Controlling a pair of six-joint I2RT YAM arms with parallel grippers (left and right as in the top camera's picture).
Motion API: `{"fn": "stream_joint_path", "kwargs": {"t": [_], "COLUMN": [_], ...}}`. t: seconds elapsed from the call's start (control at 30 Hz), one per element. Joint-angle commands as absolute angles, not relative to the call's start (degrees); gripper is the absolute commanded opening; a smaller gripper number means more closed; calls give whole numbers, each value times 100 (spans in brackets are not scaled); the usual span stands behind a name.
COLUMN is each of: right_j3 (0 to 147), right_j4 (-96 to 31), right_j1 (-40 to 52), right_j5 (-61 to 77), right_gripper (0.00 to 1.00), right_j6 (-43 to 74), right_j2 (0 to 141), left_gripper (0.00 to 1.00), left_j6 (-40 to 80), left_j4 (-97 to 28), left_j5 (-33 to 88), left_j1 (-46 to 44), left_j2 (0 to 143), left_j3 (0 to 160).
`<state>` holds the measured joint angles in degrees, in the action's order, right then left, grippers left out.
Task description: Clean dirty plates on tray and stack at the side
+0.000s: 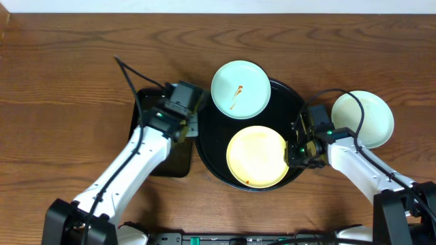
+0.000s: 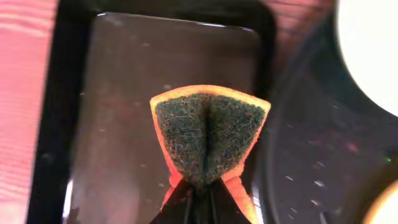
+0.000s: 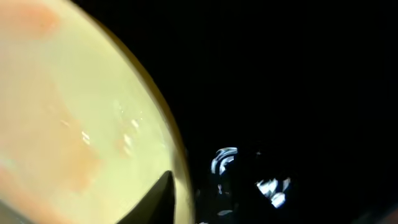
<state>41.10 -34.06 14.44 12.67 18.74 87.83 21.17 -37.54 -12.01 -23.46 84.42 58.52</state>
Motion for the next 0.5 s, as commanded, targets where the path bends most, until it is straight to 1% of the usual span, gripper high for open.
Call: {"fn": "stream_joint_path", "kwargs": {"t": [0.0, 0.07, 0.1, 0.13, 0.27, 0.47], "right_j3": [3865, 3811, 3800, 3800, 3802, 3903], "right_j4": [-3055, -2921, -2891, -2888, -2685, -2060], "right_j1": [1452, 1450, 1450, 1450, 1450, 1323], "right_j5": [1793, 1970, 2051, 2095, 2440, 3009], "right_gripper": [22, 13, 6, 1, 1, 1], "right_j6": [1970, 1968, 1968, 1968, 1962, 1752], "right_j2": [8777, 8777, 8777, 8777, 8774, 8724], "left_gripper": [8, 8, 8, 8, 8, 8], "left_j6": [2171, 2171, 2169, 2171, 2171, 2171], "left_j4": [-3780, -3780, -3780, -3795, -3872, -3922], "left_j5": [-1267, -1267, -1267, -1267, -1267, -1267], "left_j1": [-2145, -2117, -2117, -2117, -2117, -2117], "left_j2": [8608, 8661, 8694, 8711, 8724, 8724], "left_j3": [5918, 5916, 5916, 5916, 5913, 5913]}}
